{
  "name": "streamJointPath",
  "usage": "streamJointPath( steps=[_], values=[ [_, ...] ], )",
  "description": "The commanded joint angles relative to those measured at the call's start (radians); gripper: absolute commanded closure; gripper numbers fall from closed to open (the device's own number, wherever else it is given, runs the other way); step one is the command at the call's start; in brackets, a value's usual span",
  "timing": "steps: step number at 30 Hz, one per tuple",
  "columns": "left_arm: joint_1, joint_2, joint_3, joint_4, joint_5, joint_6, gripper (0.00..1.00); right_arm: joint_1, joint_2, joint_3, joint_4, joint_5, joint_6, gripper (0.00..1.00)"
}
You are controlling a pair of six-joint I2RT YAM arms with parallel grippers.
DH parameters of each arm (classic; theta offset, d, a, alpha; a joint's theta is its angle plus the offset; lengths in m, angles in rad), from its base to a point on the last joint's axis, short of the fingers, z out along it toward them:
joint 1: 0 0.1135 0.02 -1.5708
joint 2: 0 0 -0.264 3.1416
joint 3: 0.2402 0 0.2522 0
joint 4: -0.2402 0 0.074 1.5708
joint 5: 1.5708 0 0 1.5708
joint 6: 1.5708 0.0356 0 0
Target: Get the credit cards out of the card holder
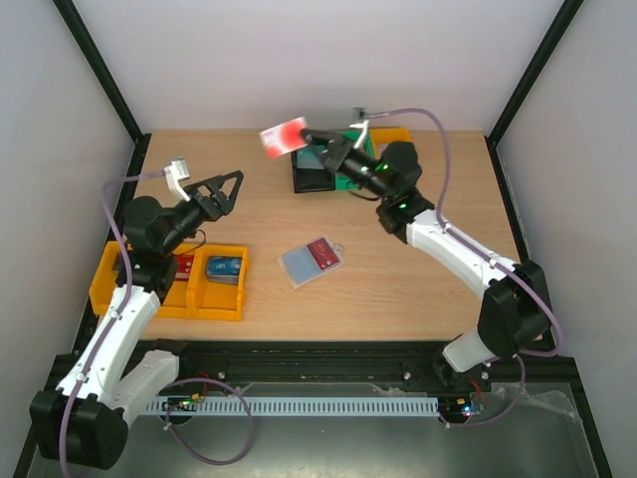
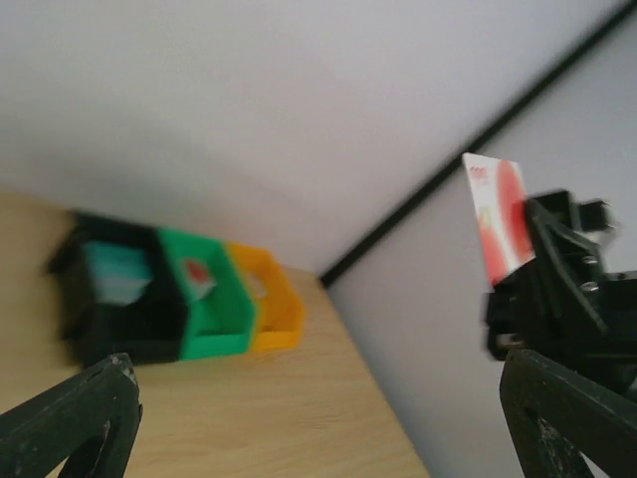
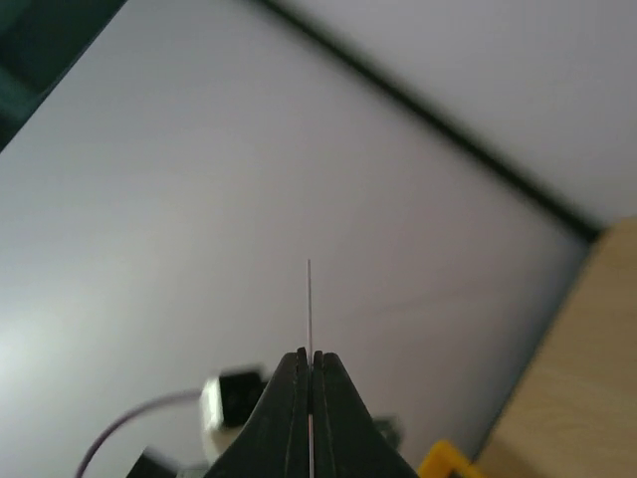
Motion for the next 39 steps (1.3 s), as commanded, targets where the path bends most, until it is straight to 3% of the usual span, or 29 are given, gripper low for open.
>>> streamJointPath(
  steps=[1,5,8,13,19,28,39],
  values=[
    [0.045,-0.020,-0.070,-0.202,-0.227,0.047,0.01,-0.209,-0.010,-0.051,-0.142,0.098,0.028,0.98],
    [0.122,-0.016,-0.139,-0.242,-0.262,0.013,0.00,-0.371,0.105,0.029,-0.324,0.142,-0.077,0.98],
    [0.169,0.005,-0.151,-0.266,-0.264,0.018,0.01,-0.438,0.257,0.115,-0.361,0.166,-0.123,0.98],
    [0.253,0.077,-0.141,-0.270,-0.266,0.038,0.01,-0.457,0.542,0.411,-0.525,0.160,-0.218,0.98],
    [0.294,0.195,-0.086,-0.260,-0.263,0.093,0.00,-0.456,0.749,0.568,-0.490,0.165,-0.149,0.98],
    [0.296,0.299,-0.047,-0.235,-0.256,0.107,0.01,-0.434,0.905,0.717,-0.496,0.228,-0.123,0.98],
    [0.301,0.315,-0.038,-0.234,-0.273,0.124,0.00,-0.404,0.949,0.789,-0.539,0.305,-0.139,0.96]
  ],
)
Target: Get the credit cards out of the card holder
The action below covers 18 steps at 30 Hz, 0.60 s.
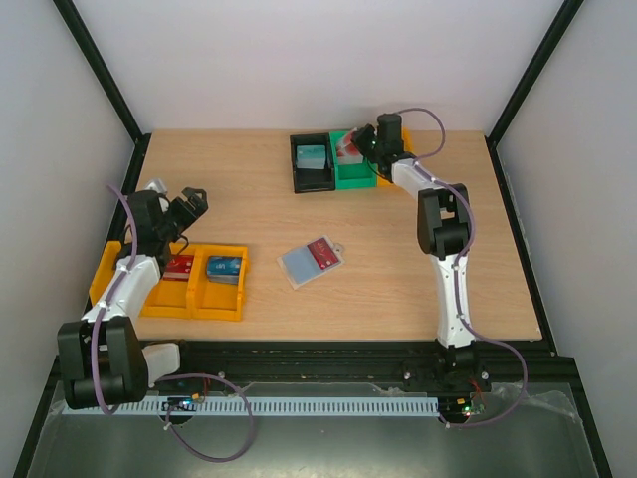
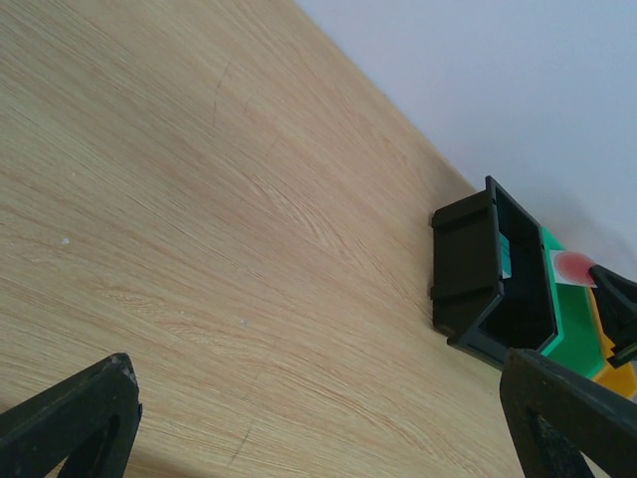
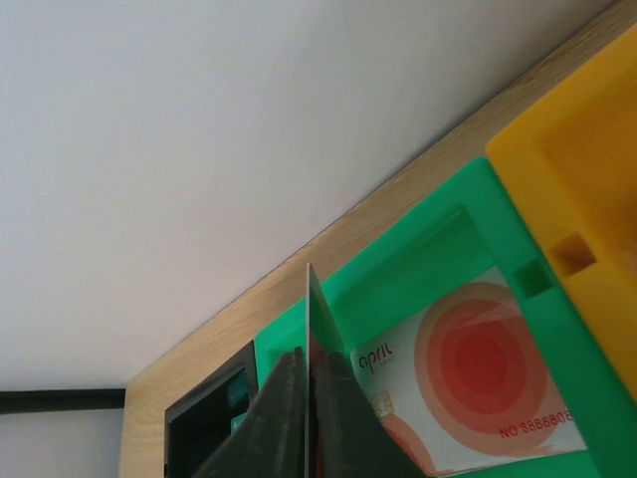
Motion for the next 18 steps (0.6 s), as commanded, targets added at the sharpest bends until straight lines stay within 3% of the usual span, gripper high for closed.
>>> streamJointPath(
  steps=[1,8,14,18],
  values=[
    [0.009,0.003,0.037,0.015,-0.012,0.020,0.00,0.011,0.023,0.078,-0.052,0.066,-0.035,0.91],
    [0.011,-0.004,0.035,0.018,-0.009,0.022,0.01,0.022,0.009,0.169,-0.226,0.183,-0.149,0.58],
    [0.010,-0.020,0.028,0.023,0.003,0.017,0.00,0.029,-0.024,0.257,-0.299,0.289,-0.283,0.48],
    [0.010,-0.034,0.028,0.028,0.009,0.017,0.01,0.029,-0.057,0.283,-0.323,0.312,-0.320,0.47]
  ],
)
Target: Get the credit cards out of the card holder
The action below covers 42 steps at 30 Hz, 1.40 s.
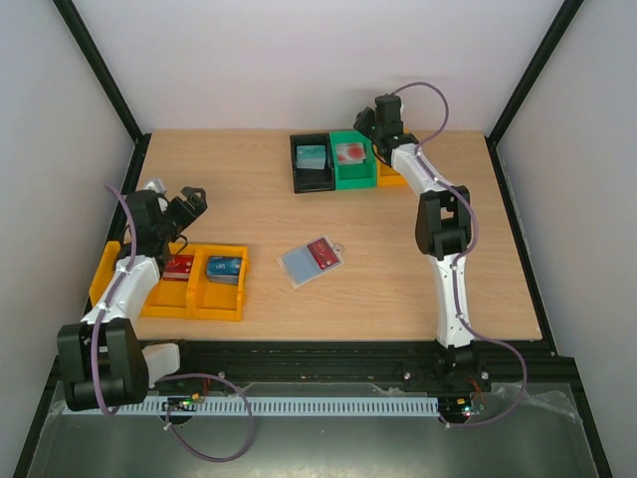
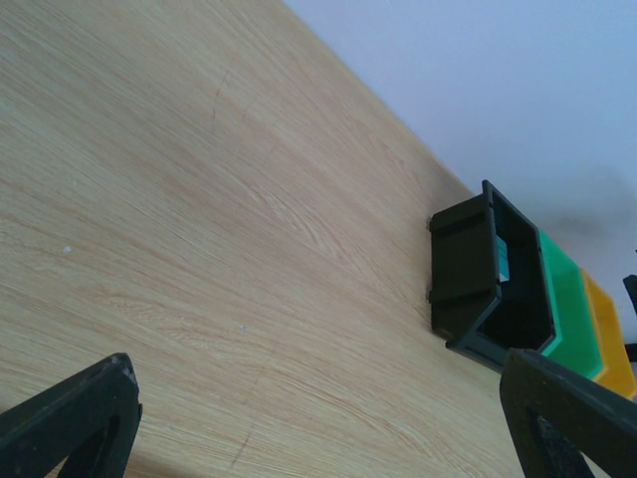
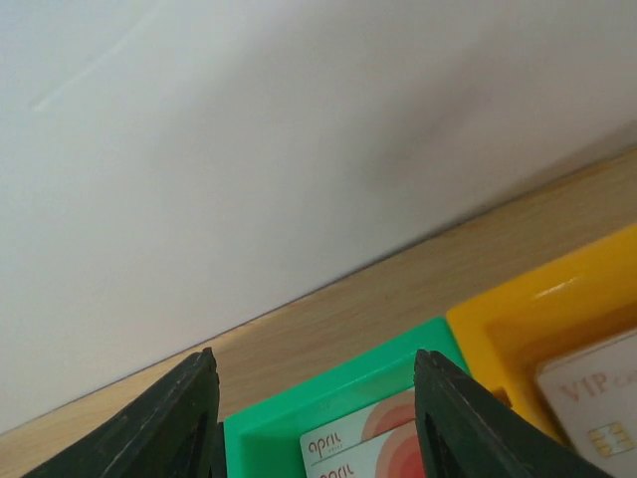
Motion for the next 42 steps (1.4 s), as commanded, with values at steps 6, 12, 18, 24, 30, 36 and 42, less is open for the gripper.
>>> streamJointPath(
  steps=[6,12,18,24,30,36,42],
  values=[
    [0.005,-0.059,0.013,0.030,0.020,0.003,0.01,0.025,-0.139,0.052,-0.144,0.113,-0.158,0.50],
    [0.002,-0.081,-0.018,0.042,0.032,-0.019,0.01,0.077,-0.172,-0.021,-0.368,0.198,-0.258,0.71],
    [-0.003,-0.081,-0.026,0.051,0.042,-0.027,0.00,0.084,-0.147,-0.081,-0.462,0.149,-0.256,0.93],
    [-0.005,-0.077,-0.017,0.040,0.040,-0.024,0.01,0.083,-0.038,0.020,-0.563,0.130,-0.270,0.98],
    [-0.005,-0.062,-0.012,0.045,0.034,-0.020,0.01,0.082,0.029,0.062,-0.565,0.095,-0.272,0.98],
    [-0.004,-0.050,-0.004,0.048,0.029,-0.010,0.00,0.082,0.081,0.099,-0.510,0.083,-0.257,0.98],
    [-0.003,-0.046,-0.001,0.048,0.021,-0.005,0.01,0.082,0.147,0.152,-0.418,0.083,-0.258,0.98]
  ],
)
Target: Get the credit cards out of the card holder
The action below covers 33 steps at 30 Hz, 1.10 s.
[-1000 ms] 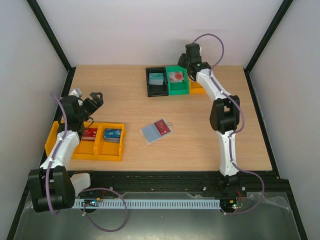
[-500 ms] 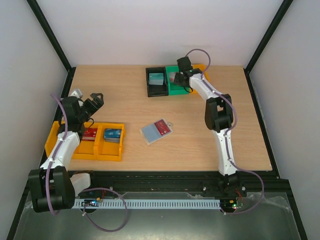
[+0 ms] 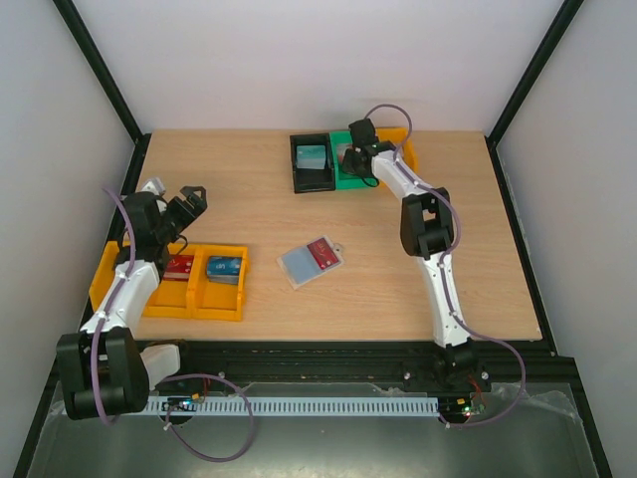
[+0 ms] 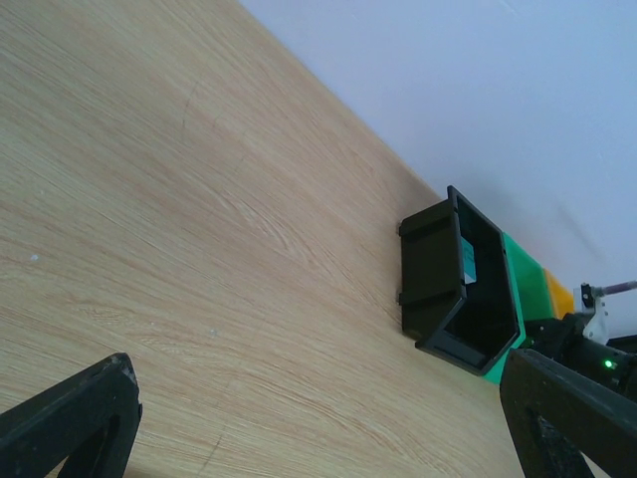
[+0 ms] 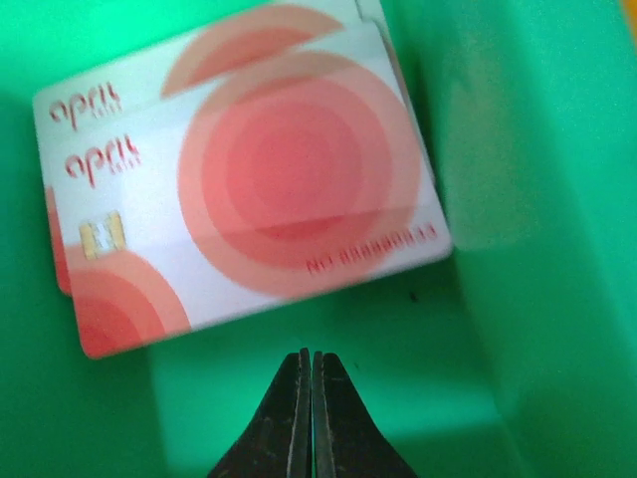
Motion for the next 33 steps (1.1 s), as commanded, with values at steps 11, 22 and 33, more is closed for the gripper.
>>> streamJointPath(
  steps=[11,22,33],
  values=[
    [0.012,-0.004,0.029,0.015,-0.014,0.037,0.01,-0.004,0.102,0.098,0.303,0.006,0.025,0.98],
    [0.014,-0.024,0.032,0.014,-0.007,0.041,0.01,-0.003,0.034,0.092,0.283,-0.041,-0.011,0.96],
    [-0.022,-0.053,0.023,0.039,0.027,0.030,0.00,0.017,-0.280,-0.136,0.183,-0.103,-0.054,0.81]
  ],
)
